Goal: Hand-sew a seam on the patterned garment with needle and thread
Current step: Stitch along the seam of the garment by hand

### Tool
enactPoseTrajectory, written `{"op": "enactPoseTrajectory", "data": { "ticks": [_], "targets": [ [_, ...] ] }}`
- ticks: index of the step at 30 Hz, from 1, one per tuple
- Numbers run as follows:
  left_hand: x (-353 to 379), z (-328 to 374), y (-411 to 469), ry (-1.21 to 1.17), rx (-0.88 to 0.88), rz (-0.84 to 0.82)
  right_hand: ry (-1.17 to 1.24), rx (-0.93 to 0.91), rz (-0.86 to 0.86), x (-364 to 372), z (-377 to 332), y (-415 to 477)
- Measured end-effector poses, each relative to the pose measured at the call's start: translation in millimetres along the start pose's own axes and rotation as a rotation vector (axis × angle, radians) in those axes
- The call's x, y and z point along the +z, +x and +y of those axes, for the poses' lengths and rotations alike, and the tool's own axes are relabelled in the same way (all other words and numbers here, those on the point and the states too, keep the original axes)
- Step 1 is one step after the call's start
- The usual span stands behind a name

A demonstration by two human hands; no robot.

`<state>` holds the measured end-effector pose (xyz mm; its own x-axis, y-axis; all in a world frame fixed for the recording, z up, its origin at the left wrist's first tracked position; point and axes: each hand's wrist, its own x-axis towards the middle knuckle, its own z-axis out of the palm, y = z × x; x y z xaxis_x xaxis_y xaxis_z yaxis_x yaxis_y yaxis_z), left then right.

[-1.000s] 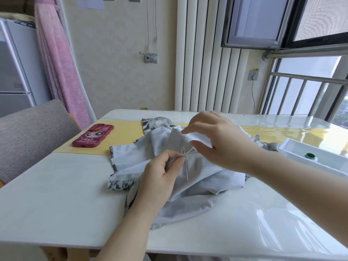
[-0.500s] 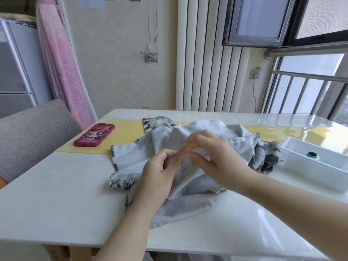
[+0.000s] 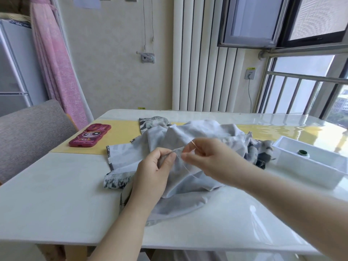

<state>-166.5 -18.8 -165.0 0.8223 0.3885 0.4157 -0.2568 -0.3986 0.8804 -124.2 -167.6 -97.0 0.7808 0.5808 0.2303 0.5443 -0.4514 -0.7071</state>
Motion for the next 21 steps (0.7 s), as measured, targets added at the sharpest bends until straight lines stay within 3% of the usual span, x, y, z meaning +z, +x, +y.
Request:
{"op": "enactPoseTrajectory", "data": {
  "ticks": [2, 7, 9, 12, 14, 16, 17, 19, 21],
  "targets": [
    [0.2, 0.8, 0.2, -0.003, 0.004, 0.009, -0.138, -0.089, 0.064, 12.7, 3.9, 0.4],
    [0.3, 1.6, 0.9, -0.019, 0.012, 0.015, -0.056, -0.134, 0.139, 23.1, 10.9, 2.7],
    [-0.2, 1.3, 1.7, -0.011, 0.02, 0.008, 0.182, -0.156, 0.197, 17.1, 7.4, 2.5],
    [-0.1, 0.0, 2.7, 0.015, 0.024, 0.011, 0.81, -0.171, 0.219, 1.7, -7.6, 4.3],
    [0.6, -0.7, 2.5, 0.023, 0.025, 0.019, 1.185, -0.134, 0.087, -9.7, -18.4, 5.7],
    [0.6, -0.6, 2.0, 0.028, 0.029, 0.024, 1.331, -0.017, -0.212, -18.2, -20.5, 4.6],
    [0.2, -0.4, 1.8, 0.03, 0.03, 0.026, 1.288, 0.066, -0.415, -20.4, -18.0, 2.6],
    [0.0, 0.6, 1.5, 0.028, 0.026, 0.023, 0.952, 0.211, -0.759, -20.3, -5.0, -2.8],
    [-0.3, 1.0, 1.7, 0.019, 0.018, 0.024, 0.476, 0.262, -0.869, -19.0, 8.4, -9.2]
  ]
}}
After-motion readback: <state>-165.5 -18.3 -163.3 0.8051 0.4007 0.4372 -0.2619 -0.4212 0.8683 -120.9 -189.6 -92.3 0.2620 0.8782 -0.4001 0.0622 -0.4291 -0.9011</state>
